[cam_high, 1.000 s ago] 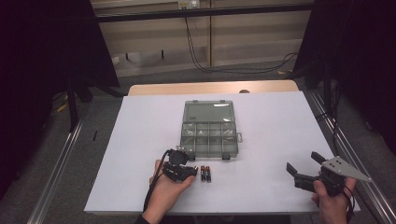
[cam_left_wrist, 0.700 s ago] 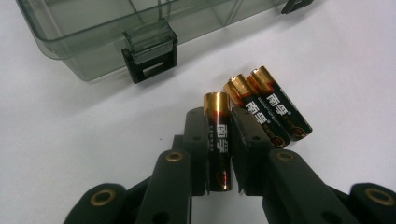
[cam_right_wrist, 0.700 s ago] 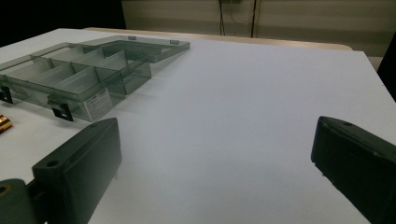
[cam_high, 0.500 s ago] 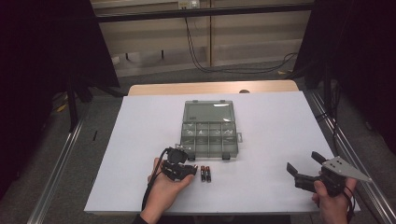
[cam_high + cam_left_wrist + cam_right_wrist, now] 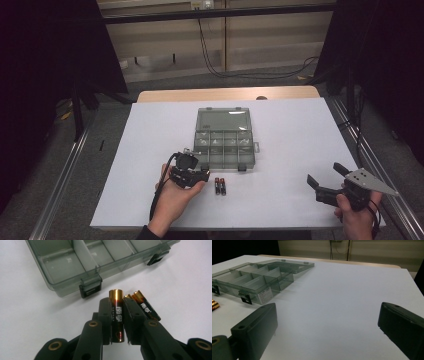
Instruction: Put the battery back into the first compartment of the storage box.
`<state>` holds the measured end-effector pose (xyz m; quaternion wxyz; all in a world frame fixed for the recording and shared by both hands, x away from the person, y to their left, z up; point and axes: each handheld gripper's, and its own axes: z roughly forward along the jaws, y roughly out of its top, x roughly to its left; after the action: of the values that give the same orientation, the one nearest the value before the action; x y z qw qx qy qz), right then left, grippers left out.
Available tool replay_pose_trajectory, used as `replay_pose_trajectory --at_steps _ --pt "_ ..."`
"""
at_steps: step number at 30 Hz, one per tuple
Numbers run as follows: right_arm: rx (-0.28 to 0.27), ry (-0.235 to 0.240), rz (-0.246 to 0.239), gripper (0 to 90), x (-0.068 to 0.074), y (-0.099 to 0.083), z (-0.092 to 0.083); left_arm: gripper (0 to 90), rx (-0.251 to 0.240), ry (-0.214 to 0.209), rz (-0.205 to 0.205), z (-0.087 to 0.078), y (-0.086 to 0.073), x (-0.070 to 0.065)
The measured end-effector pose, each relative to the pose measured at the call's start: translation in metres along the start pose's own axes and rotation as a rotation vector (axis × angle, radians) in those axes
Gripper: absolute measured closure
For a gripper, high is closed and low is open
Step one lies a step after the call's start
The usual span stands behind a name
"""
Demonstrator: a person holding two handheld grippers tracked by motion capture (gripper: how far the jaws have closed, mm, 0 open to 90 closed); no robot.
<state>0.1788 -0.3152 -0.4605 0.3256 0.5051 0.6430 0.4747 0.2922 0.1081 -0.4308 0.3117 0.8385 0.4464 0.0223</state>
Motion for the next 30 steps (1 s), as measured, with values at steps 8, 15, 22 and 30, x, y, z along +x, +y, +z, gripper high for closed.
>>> replay_pose_trajectory --at_steps 8,15,22,30 --pt "-0.005 0.000 -0.003 2.9 0.000 0.000 0.000 76.9 -0.020 0.003 -0.003 -0.006 0.009 0.003" --pt "-0.009 0.004 -0.010 3.1 0.001 0.001 -0.001 76.9 -0.027 0.008 -0.013 -0.008 0.015 0.009" --pt "-0.020 0.012 -0.018 2.5 0.001 0.001 -0.002 76.9 -0.029 0.007 -0.012 -0.008 0.022 0.011" --pt "-0.026 0.021 -0.026 1.8 0.002 0.001 -0.002 76.9 -0.018 -0.011 -0.002 -0.005 0.032 0.017"
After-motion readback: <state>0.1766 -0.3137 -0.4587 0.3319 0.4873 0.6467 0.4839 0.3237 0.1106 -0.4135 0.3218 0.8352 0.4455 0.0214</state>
